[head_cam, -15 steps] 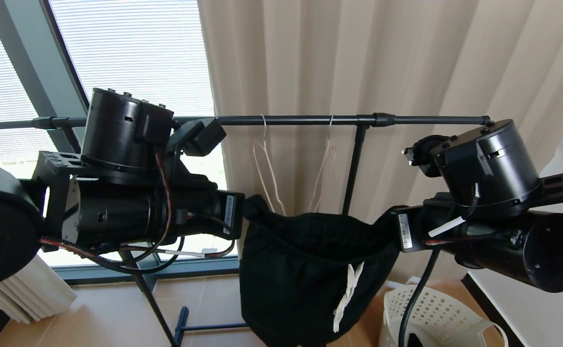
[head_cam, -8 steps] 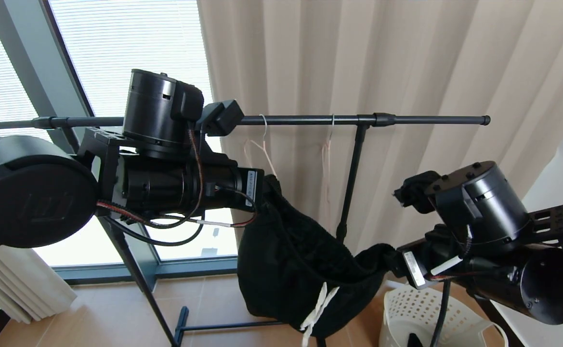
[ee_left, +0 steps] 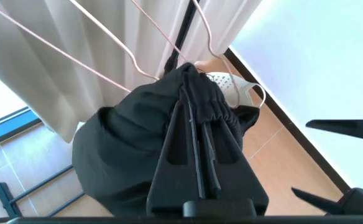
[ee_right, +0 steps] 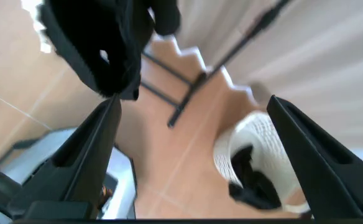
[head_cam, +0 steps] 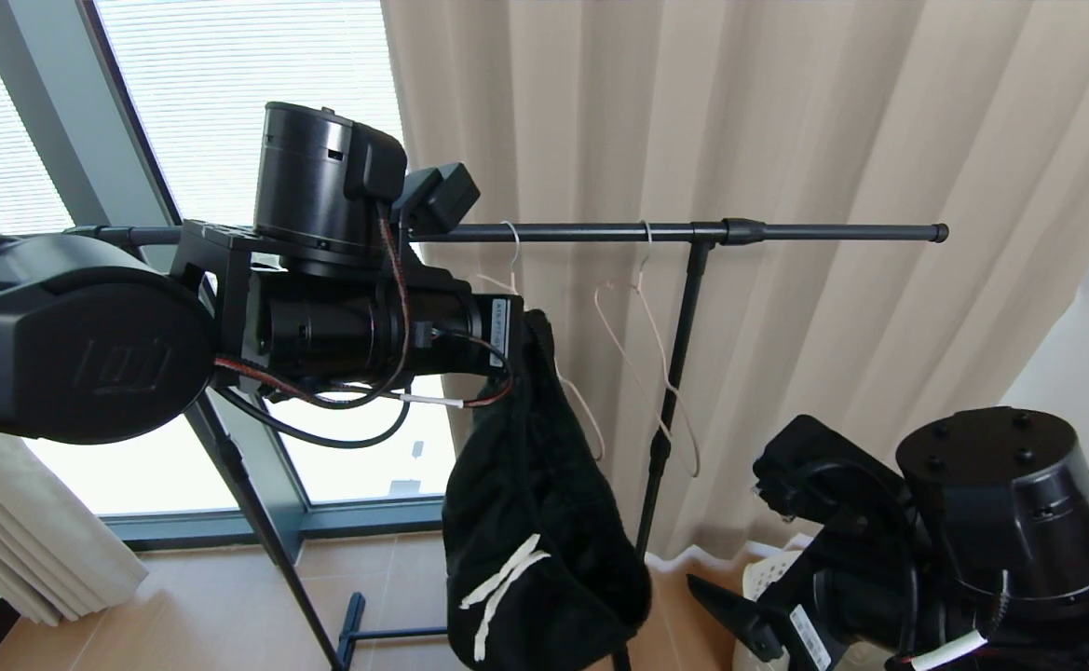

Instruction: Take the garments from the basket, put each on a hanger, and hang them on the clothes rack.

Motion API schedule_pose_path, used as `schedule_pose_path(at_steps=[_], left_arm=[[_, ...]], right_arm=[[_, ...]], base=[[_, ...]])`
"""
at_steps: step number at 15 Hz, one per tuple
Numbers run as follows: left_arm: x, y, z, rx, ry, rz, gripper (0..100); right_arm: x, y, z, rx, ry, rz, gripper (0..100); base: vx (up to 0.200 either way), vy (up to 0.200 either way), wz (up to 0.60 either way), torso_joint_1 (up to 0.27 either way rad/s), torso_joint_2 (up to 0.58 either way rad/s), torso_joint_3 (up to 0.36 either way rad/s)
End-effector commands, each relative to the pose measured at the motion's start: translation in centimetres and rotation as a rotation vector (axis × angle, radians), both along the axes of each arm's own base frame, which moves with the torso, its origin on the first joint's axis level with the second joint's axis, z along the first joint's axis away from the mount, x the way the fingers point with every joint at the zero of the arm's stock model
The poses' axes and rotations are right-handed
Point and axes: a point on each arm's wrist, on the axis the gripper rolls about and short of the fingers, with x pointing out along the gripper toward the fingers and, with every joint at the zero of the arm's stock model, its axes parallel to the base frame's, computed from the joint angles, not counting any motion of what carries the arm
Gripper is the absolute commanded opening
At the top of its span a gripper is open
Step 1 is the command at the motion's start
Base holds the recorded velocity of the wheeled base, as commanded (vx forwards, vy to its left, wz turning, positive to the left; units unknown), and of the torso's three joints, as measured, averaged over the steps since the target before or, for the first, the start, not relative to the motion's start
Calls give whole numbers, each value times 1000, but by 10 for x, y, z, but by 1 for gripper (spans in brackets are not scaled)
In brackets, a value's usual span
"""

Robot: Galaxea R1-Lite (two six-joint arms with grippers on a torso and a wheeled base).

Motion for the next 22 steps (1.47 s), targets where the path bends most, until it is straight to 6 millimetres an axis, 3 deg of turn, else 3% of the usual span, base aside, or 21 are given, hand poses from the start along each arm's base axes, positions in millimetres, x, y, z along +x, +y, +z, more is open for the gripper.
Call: schedule_pose_path(at_steps=[1,4,9,13,22], left_arm=[[-2,-1,1,0,-1,-6,0],[-8,-6,1,0,-1,-29,0],[-19,-15,4,-3,-11,-70,0],[-24,-20,4,-3,-11,-92,0],[-25,-21,2,3,-6,-100,0]], right_arm=[[-7,1,-6,64,-11,73,100],[-5,6,-4,142,-16,125,100],[13,24,-27,176,26,87,100],[16,25,-31,183,35,70,100],[50,24,-63,162,47,-29,100]], base=[[0,0,0,0,0,0],[0,0,0,0,0,0],[0,0,0,0,0,0],[0,0,0,0,0,0],[0,0,0,0,0,0]])
